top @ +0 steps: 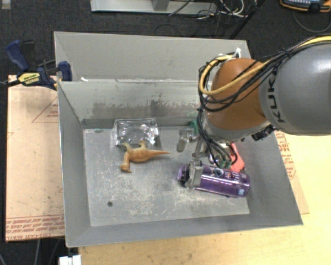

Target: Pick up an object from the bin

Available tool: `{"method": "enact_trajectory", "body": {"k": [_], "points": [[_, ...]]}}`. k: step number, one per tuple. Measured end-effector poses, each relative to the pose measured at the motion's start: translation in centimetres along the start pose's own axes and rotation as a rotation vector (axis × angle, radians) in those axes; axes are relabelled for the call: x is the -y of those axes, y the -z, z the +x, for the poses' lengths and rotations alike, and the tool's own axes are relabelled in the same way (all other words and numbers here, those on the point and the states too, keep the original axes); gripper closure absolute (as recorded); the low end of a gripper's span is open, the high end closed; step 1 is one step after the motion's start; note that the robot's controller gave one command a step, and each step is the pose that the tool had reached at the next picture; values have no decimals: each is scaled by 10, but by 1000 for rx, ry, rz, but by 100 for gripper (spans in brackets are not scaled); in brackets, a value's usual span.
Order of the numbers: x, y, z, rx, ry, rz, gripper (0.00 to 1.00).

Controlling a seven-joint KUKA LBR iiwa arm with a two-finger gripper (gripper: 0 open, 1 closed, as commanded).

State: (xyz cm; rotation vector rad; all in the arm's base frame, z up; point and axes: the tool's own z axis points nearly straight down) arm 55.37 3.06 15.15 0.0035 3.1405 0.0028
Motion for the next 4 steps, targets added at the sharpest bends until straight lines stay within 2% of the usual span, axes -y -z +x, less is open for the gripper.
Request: {"method": "enact_trajectory", "body": {"k": [1,2,3,4], "points": [[18,-13,6,6,72,-2,0],[51,-48,23,2,103,4,0],[58,-71,16,4,99,-3,0],[61,-82,8,2,62,2,100]]}}
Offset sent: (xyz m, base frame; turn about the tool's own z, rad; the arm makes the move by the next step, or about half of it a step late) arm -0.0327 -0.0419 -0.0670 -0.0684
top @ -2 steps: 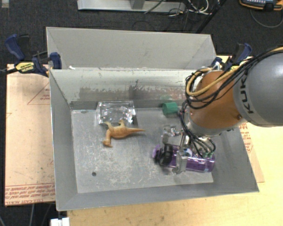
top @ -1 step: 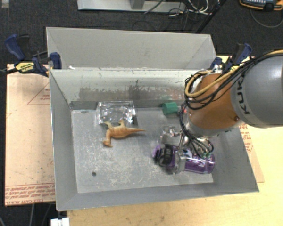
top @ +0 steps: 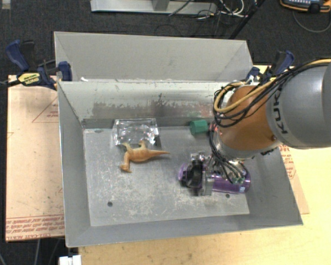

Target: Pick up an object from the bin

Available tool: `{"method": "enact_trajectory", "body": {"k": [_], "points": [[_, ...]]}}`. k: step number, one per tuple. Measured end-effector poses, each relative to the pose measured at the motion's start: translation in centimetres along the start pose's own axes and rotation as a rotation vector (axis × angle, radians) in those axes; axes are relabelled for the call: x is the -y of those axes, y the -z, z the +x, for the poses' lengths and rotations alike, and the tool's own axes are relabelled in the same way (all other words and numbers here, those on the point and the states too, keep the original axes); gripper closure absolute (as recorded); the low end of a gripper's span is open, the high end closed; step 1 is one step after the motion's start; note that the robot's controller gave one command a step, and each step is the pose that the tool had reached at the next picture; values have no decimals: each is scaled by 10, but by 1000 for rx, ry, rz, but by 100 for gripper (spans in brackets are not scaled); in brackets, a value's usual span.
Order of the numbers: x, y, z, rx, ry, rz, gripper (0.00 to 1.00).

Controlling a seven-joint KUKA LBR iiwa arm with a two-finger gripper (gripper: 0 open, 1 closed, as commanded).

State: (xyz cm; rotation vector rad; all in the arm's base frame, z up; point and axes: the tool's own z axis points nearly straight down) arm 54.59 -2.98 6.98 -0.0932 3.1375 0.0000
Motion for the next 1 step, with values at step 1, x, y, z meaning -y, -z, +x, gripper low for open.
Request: {"method": "enact_trajectory", "body": {"k": [1], "points": [[0,0,0,0,0,0,100]]}}
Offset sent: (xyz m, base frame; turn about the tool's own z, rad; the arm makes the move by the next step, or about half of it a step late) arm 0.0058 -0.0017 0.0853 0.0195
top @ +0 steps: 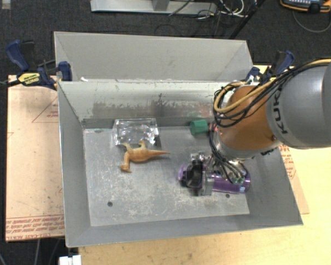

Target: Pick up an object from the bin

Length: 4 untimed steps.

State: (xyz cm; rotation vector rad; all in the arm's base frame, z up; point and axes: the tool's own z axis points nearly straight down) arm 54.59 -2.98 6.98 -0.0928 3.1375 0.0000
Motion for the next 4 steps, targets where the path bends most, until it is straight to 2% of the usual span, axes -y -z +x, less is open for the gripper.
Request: {"method": "enact_trajectory", "body": {"k": [1,2,3,4], "points": [[1,85,-6,2,-19,-1,100],[1,85,-6,2,-19,-1,100],[-6,115,2,6,171,-1,100],[-6,115,2,4,170,-2,100]]}}
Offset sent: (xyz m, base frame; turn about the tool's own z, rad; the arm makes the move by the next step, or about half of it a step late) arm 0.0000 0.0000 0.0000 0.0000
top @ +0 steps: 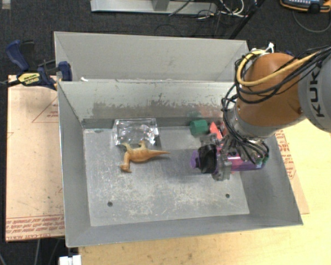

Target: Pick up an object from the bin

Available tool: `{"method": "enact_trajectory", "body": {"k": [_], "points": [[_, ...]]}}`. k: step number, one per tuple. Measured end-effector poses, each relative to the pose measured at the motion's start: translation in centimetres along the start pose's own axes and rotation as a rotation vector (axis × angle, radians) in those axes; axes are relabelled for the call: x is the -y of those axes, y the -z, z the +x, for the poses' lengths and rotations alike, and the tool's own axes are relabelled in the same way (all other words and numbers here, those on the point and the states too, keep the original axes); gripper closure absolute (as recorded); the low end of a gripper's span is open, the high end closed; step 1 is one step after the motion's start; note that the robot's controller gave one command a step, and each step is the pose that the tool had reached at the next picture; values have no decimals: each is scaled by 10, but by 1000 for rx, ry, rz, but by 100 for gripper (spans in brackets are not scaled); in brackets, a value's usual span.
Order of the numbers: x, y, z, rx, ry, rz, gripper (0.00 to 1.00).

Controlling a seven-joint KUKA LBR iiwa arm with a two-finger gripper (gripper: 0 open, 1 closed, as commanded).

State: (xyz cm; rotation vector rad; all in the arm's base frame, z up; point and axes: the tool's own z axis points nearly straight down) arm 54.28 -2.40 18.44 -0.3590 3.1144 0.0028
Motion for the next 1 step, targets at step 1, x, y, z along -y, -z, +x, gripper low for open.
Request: {"method": "enact_trajectory", "body": {"k": [1], "points": [[-11,120,-3,4,-11,0,100]]}}
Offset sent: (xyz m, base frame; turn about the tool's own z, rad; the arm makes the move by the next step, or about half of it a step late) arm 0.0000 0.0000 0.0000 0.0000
